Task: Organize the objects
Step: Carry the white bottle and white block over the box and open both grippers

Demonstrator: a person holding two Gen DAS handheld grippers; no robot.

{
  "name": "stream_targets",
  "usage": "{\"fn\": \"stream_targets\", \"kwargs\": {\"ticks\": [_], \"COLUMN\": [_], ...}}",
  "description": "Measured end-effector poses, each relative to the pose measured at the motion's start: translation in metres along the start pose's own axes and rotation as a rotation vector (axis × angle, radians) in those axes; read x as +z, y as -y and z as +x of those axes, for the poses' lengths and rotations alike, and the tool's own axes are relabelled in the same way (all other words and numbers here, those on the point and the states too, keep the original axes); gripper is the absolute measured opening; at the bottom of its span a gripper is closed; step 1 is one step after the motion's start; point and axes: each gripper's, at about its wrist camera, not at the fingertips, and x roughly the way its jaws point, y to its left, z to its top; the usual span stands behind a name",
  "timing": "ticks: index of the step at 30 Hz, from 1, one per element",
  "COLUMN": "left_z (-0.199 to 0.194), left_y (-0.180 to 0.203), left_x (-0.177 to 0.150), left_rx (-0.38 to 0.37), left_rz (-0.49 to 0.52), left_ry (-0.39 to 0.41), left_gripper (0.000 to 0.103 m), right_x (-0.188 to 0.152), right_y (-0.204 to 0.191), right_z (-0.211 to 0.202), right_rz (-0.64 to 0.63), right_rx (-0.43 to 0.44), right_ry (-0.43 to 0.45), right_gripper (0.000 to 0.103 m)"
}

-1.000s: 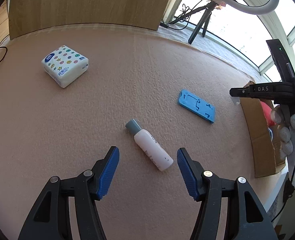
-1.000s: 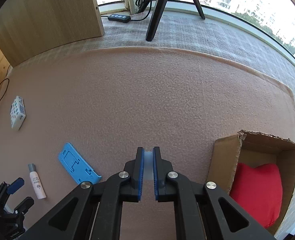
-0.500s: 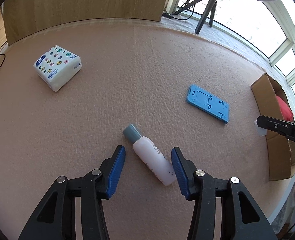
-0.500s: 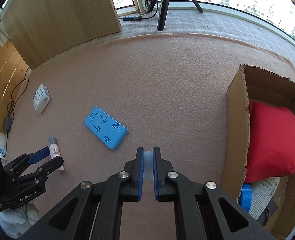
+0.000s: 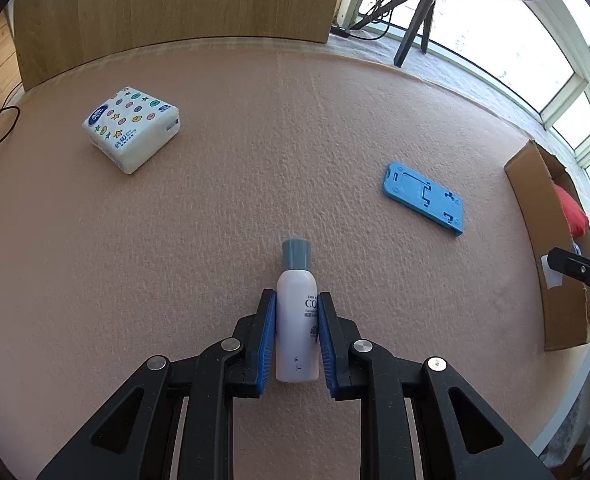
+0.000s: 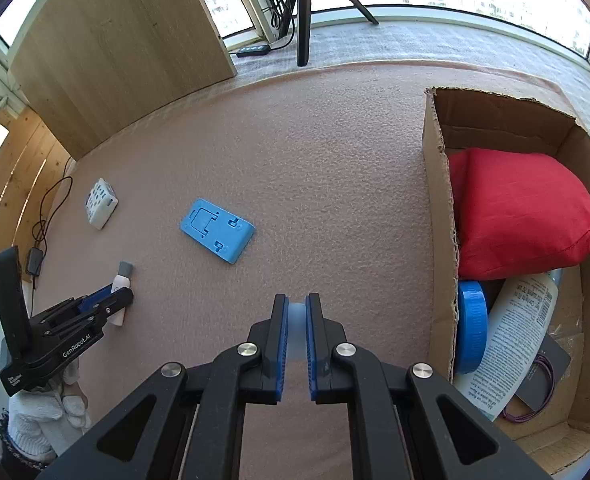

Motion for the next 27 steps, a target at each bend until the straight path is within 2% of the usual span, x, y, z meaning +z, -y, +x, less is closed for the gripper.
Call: {"fn": "stream_targets", "kwargs": {"ticks": [9, 16, 27], "left_z": [-0.025, -0.044, -0.041], "left_y": [0.056, 0.126, 0.25], "left_x": [0.0, 0.009, 0.002], "left_rx": [-0.116, -0.232, -0.38], "left_rz": [0.072, 0.171, 0.353], "left_ry": [0.038, 0.066, 0.034], "left_gripper": [0.022, 0.022, 0.022], "right_x": [-0.014, -0.027, -0.048], "right_y": [0.021, 0.051, 0.109], "right_z": [-0.035, -0.068, -0.104], "right_rz": [0.041, 0.091, 0.178], "right_rx": [0.024, 0.027, -0.027], "right_ry": [0.057, 0.107, 0.15], "right_gripper": [0.008, 0.008, 0.008]}}
